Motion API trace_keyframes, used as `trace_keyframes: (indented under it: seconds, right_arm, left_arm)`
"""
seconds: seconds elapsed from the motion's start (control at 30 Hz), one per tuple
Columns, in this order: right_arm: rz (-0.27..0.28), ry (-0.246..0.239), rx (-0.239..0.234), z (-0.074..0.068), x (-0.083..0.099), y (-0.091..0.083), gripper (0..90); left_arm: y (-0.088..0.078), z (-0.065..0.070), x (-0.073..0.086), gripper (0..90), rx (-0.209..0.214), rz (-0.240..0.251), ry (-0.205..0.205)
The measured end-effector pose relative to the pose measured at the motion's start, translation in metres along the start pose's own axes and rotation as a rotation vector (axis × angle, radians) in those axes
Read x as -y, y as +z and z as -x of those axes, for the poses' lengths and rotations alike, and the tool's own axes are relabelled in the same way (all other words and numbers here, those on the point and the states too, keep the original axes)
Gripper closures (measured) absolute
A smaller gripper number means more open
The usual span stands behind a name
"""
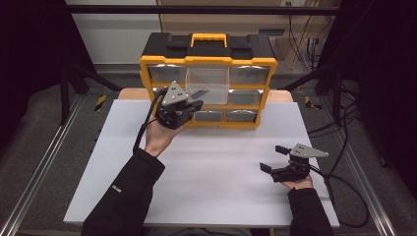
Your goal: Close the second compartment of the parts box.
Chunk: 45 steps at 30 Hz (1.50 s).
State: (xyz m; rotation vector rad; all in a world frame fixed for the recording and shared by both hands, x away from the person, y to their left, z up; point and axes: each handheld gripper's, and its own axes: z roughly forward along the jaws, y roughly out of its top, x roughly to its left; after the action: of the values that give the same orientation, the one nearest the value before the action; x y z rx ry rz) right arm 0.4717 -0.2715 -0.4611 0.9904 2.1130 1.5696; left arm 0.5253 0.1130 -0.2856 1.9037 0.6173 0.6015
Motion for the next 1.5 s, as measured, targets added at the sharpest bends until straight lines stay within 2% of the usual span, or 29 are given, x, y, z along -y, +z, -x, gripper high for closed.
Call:
trace_keyframes:
  seconds: [0.37,1.03,1.4,1.5]
  right_arm:
    - [0.003,0.003,0.0,0.0,0.0,-0.001,0.2]
    - [0.004,0.005,-0.002,0.0,0.0,0.0,0.2]
    - [0.003,0.006,-0.002,0.0,0.0,-0.001,0.2]
    - [0.006,0.004,-0.002,0.0,0.0,-0.001,0.2]
  left_arm:
    - [0.008,-0.001,-0.004,89.1,-0.022,0.007,0.017]
    - [0.014,-0.011,-0.005,89.1,-0.05,0.016,0.011]
    - [0.018,-0.013,-0.007,89.1,-0.069,0.021,0.033]
    - [0.019,-0.013,-0.007,89.1,-0.076,0.016,0.023]
